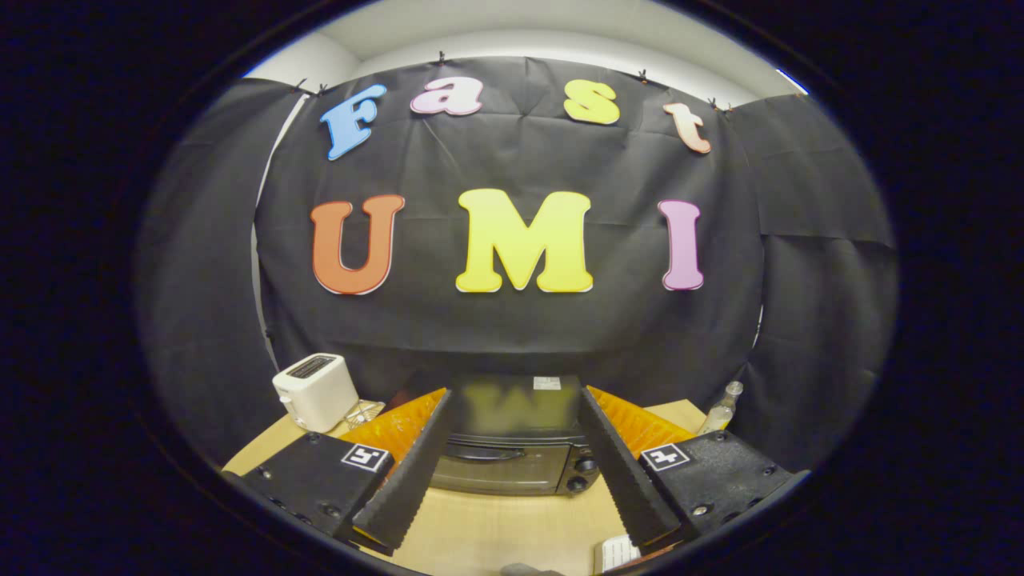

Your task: Open the toaster oven, put the food inside, and close the toaster oven door.

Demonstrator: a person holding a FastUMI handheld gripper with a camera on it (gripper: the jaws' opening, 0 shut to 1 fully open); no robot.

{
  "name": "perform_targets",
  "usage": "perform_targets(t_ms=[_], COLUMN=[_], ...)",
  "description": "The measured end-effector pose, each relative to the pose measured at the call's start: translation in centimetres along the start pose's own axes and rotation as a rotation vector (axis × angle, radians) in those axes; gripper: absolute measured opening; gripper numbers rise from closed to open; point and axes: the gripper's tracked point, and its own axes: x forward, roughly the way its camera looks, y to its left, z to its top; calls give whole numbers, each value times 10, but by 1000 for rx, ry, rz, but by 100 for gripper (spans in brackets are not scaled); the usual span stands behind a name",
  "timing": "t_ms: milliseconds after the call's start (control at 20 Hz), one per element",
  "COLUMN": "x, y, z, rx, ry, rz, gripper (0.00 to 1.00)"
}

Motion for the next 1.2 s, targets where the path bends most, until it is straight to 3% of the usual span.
perform_targets(t_ms=[550, 1200], x=[109, 96], y=[47, 50], z=[-93, -117], rx=[26, 30], ry=[140, 170], rz=[-32, -44], gripper=[100, 100])
